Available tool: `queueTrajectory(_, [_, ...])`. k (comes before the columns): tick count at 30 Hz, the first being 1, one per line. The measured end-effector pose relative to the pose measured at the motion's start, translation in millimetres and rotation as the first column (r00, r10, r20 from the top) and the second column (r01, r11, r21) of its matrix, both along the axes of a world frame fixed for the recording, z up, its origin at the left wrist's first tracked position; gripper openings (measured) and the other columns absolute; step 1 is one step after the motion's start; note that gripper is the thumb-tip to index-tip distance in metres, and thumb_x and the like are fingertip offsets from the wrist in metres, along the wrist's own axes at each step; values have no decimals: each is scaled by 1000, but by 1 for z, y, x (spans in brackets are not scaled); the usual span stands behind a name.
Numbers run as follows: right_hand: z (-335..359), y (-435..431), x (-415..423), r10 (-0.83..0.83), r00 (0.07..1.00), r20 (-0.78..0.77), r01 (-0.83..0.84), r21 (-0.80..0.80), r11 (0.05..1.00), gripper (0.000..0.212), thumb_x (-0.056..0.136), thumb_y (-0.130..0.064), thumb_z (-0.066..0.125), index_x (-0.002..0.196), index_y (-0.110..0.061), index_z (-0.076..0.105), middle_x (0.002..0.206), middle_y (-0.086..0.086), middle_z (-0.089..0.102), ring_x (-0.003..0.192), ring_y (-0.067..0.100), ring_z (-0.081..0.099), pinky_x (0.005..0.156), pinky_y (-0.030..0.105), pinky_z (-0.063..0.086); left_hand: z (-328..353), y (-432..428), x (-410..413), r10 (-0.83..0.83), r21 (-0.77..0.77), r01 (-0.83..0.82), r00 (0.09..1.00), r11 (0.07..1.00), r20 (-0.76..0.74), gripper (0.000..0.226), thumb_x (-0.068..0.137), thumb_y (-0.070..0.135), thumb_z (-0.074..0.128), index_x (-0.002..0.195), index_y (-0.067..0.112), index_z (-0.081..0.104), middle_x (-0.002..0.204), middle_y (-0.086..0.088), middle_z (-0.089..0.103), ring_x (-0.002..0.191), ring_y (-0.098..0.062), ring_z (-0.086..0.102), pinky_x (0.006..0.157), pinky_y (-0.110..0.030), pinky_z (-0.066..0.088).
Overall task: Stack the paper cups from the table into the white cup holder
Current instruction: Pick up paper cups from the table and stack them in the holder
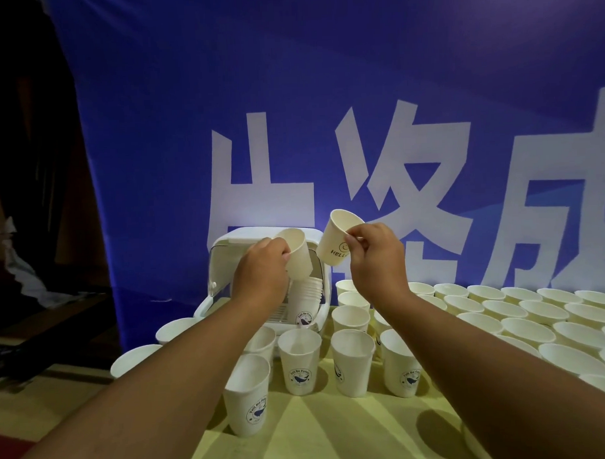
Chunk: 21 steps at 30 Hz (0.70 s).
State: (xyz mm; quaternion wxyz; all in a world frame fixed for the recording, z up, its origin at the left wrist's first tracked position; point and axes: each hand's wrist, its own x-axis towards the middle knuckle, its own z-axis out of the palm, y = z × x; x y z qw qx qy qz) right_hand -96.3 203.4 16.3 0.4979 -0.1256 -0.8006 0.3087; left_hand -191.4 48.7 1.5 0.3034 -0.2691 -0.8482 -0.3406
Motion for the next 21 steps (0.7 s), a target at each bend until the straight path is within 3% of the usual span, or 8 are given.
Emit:
queueTrajectory(7, [-9,3,0,-12,998,62,12,-5,1000,20,100,-22,59,115,-14,67,105,0,58,95,16,56,78,20,39,-9,-6,-4,14,101,-23,996,995,86,10,104,20,51,95,21,53,98,0,62,85,-19,57,69,-30,42])
queueTrajectory(12, [-21,3,2,59,966,251,-61,1,998,18,98,-18,61,115,-13,66,106,0,58,91,15,55,79,23,45,-17,-12,-4,-59,-1,59,993,998,102,14,104,24,50,91,23,53,94,4,60,85,-17,57,68,-30,44])
queueTrajectory(15, [-21,1,3,74,940,333,-111,93,989,24,96,-20,64,120,-19,63,115,1,60,101,19,58,89,31,53,-16,-12,0,-139,-64,145,987,987,85,14,104,26,50,91,25,55,94,6,59,87,-18,57,75,-39,56])
queueTrajectory(21, [-16,1,10,-37,879,476,-181,402,898,53,102,-28,55,149,-40,35,129,2,55,117,20,46,96,31,40,-6,-9,16,-202,-180,197,979,964,-8,10,102,22,54,93,23,58,98,6,57,94,-17,50,82,-33,45])
